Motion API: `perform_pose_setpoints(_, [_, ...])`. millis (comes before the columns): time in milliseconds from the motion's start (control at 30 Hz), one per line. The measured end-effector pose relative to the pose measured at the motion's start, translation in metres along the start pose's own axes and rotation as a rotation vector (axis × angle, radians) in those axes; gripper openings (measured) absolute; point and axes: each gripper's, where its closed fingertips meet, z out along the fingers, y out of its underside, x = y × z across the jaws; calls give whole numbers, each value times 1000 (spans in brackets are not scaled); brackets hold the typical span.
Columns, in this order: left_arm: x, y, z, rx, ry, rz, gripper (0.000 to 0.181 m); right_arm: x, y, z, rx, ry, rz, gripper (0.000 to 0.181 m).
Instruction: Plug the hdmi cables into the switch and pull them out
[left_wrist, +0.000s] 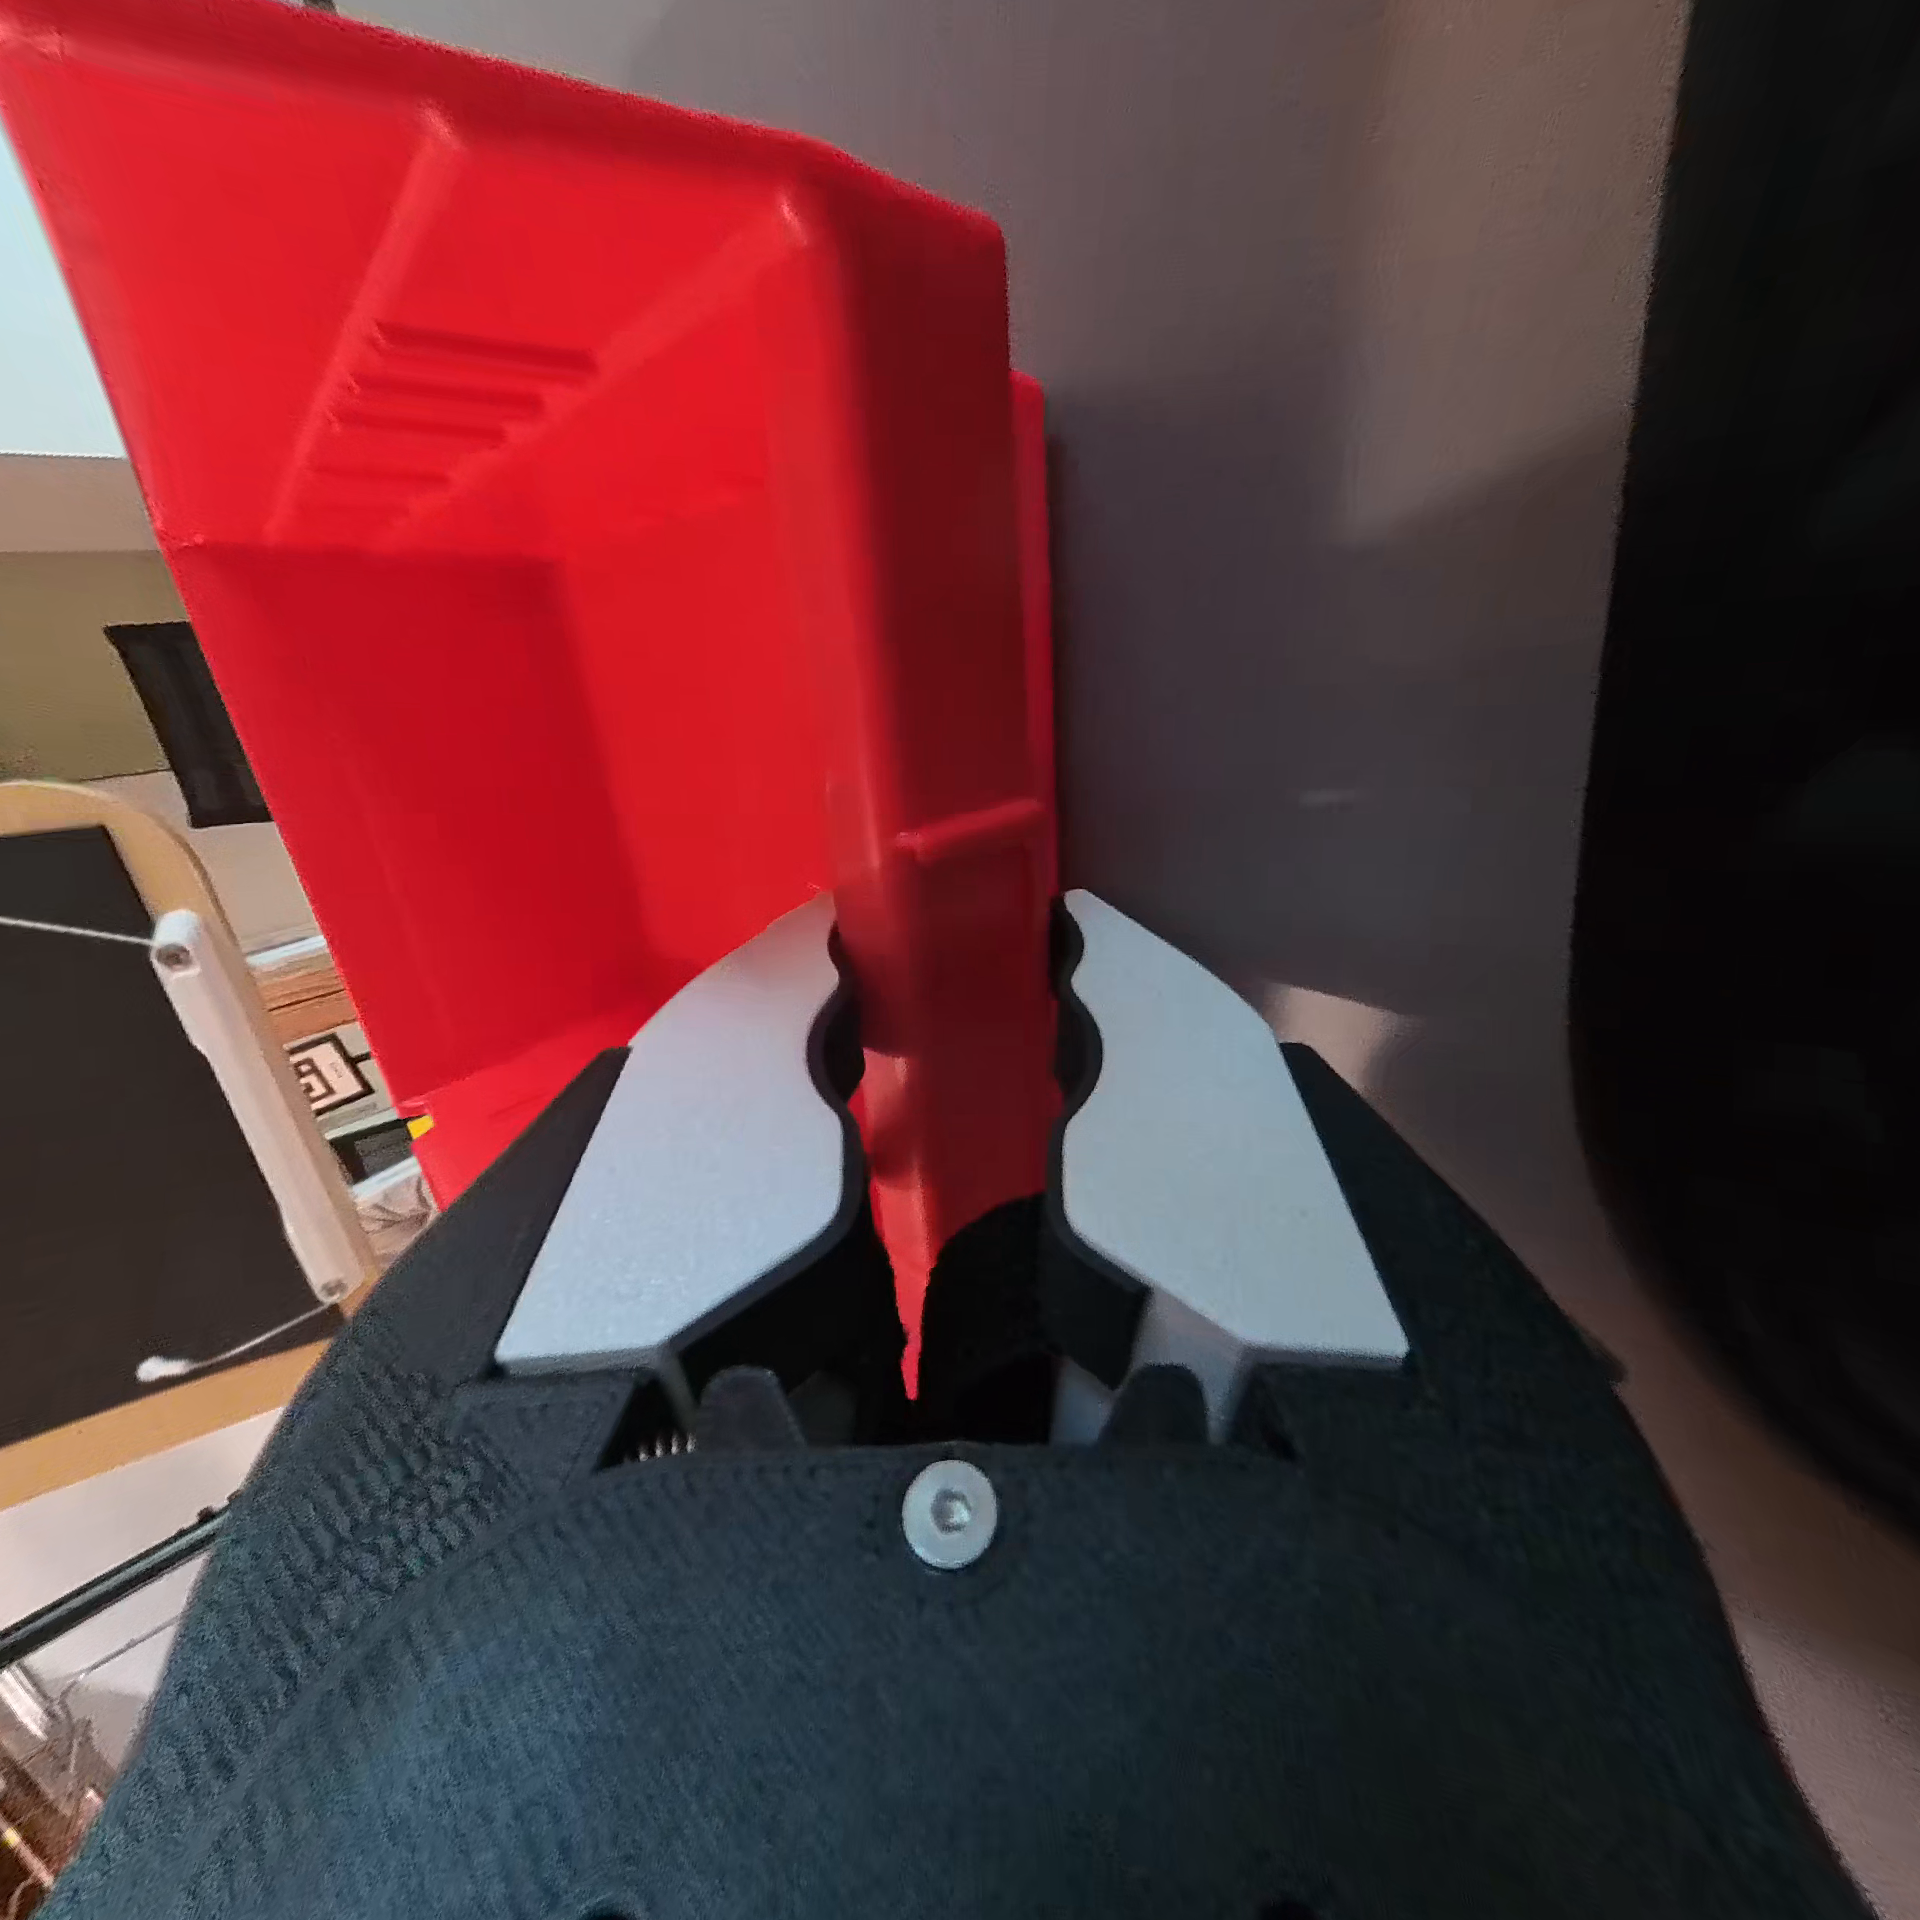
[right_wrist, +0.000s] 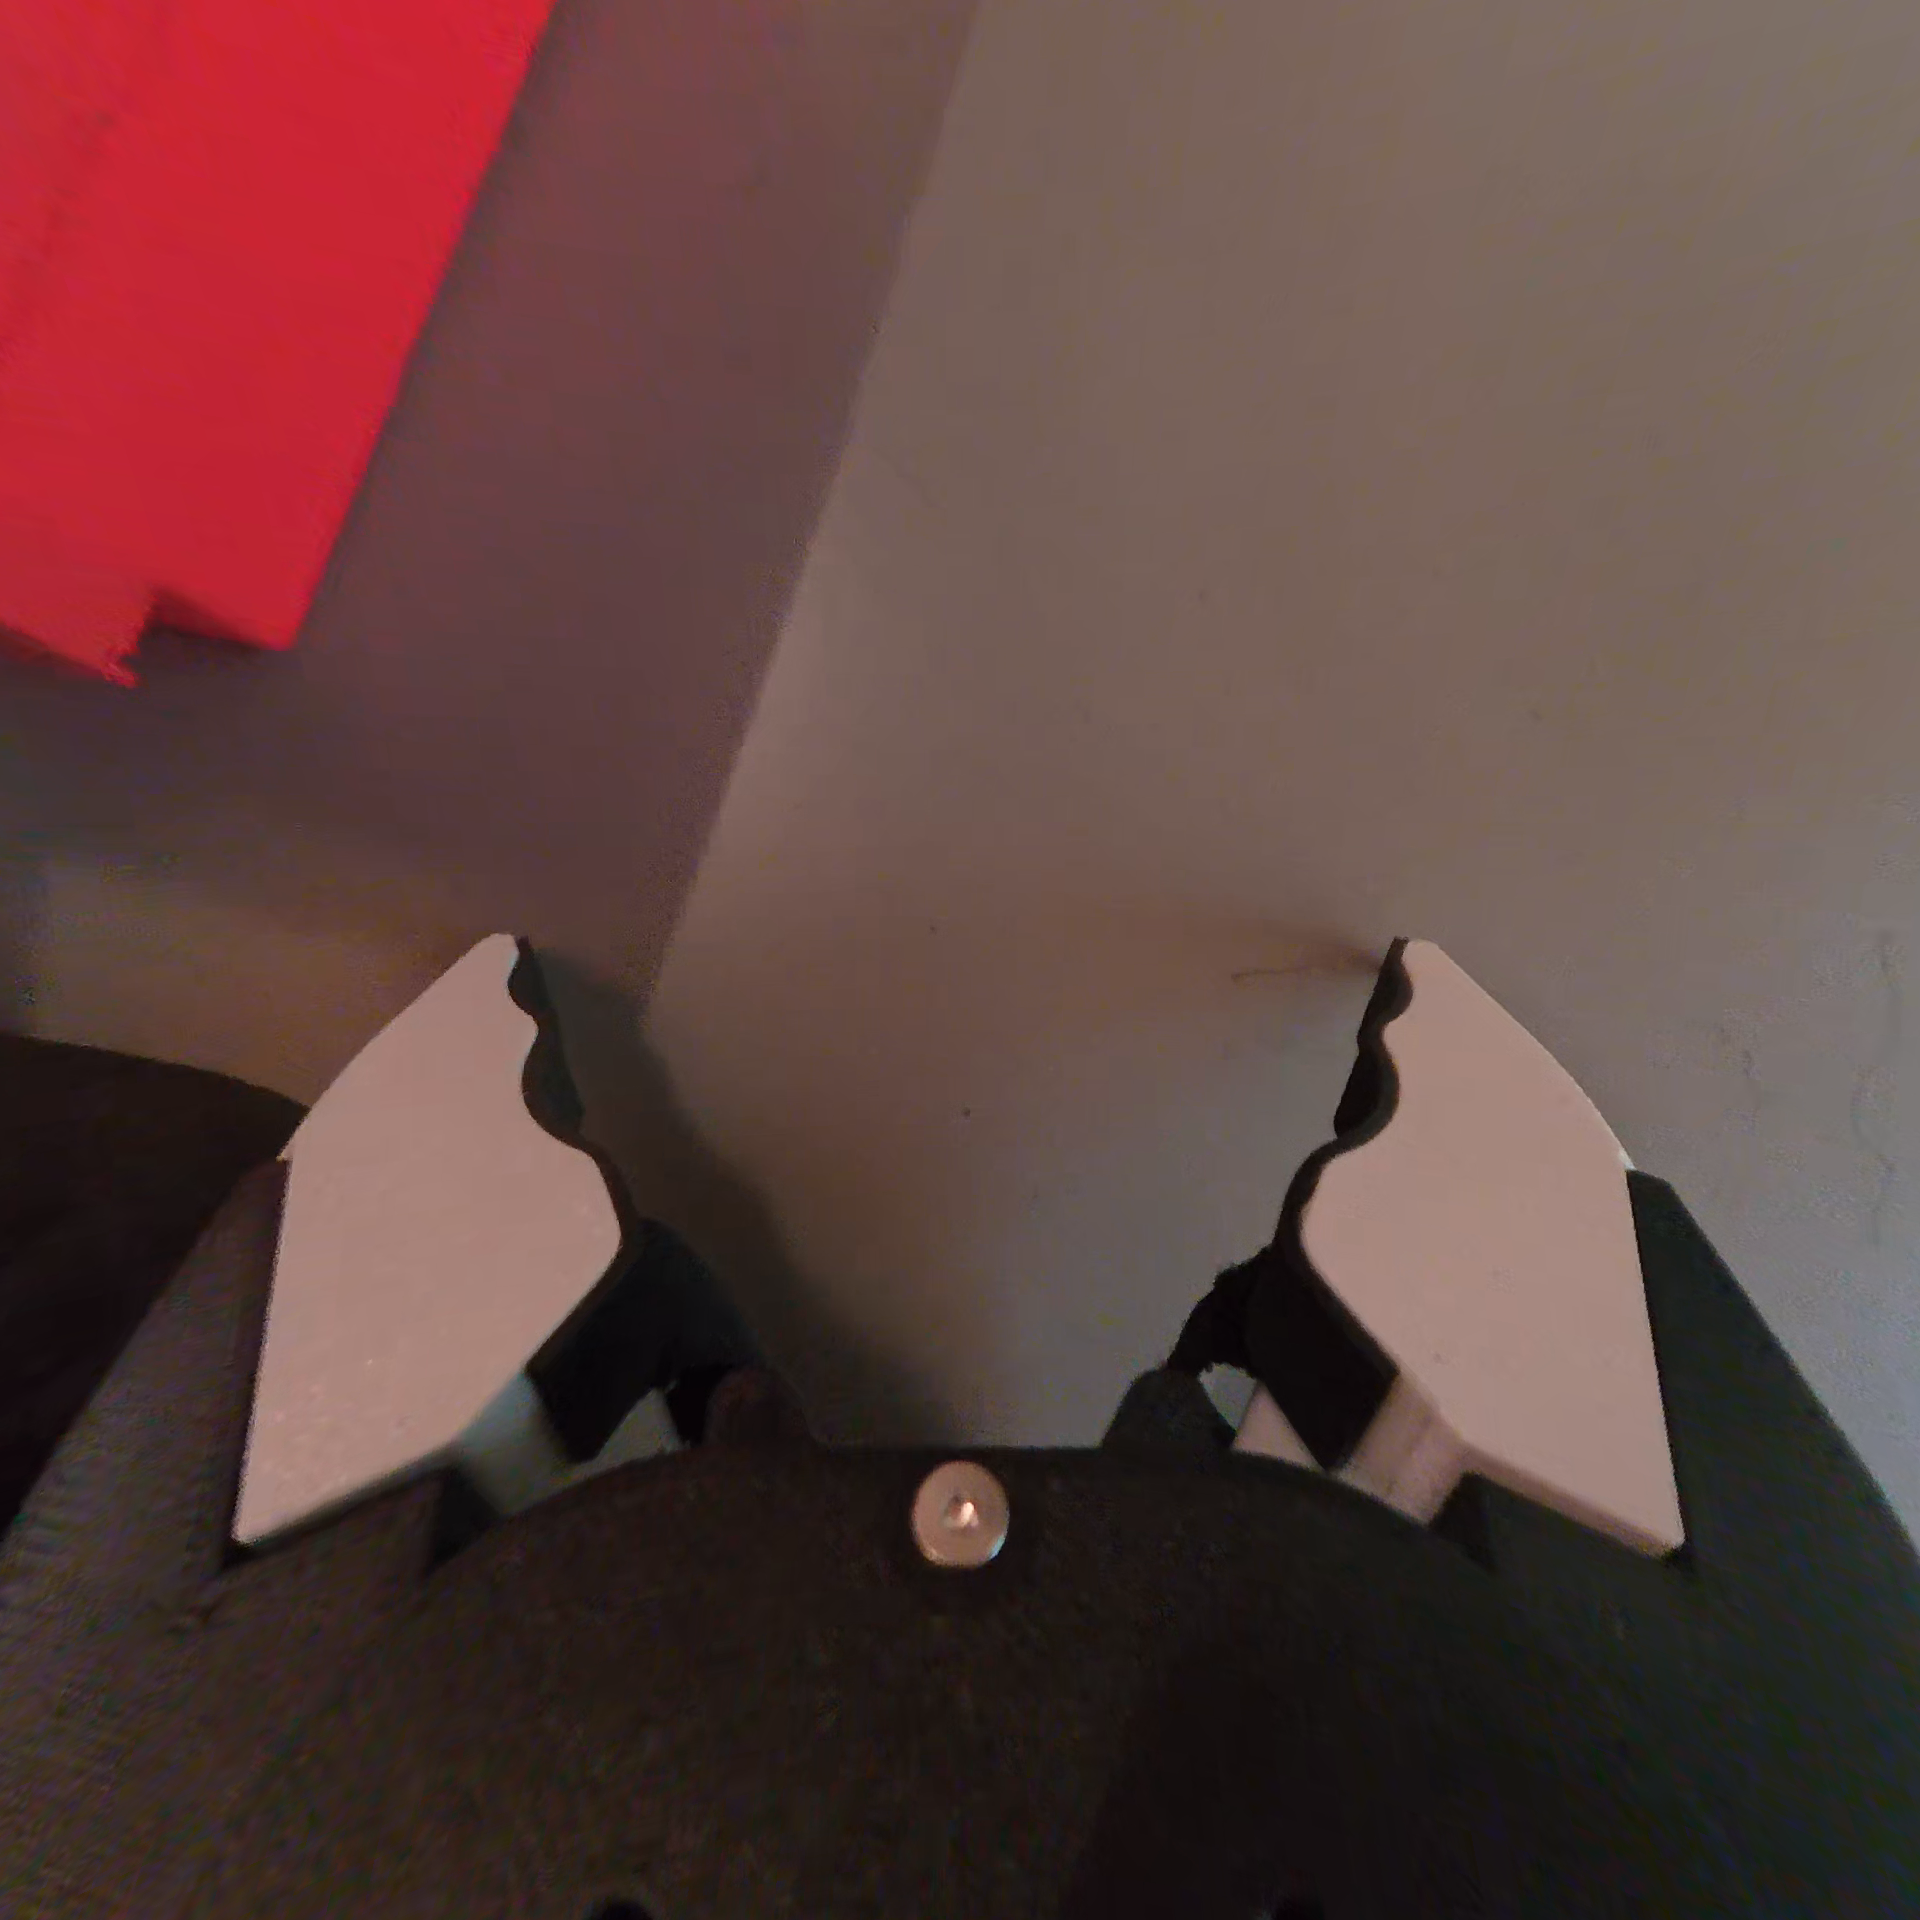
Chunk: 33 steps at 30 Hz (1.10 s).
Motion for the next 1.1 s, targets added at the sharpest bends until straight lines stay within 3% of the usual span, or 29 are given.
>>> perform_pose_setpoints(433, [-3,-40,7,71,-20,54,35,0,-1,1,1,3,1,144])
perform_pose_setpoints(667, [-4,-69,10,187,-39,91,37,0,-1,2,-2,-3,-4,145])
perform_pose_setpoints(767, [-15,-80,-3,279,-177,101,43,1,-1,0,7,-10,-10,140])
perform_pose_setpoints(800, [-19,-80,-14,315,-234,91,53,2,-2,-2,19,-10,-12,136])
perform_pose_setpoints(867, [-24,-71,-42,370,-313,20,63,3,-10,-10,104,-22,-13,133])
perform_pose_setpoints(967, [-20,-35,-92,467,-302,-208,64,-4,-28,-36,320,-68,-45,120])
perform_pose_setpoints(1100, [-9,67,-135,474,-245,-614,71,-26,-32,-64,486,-93,-220,105])
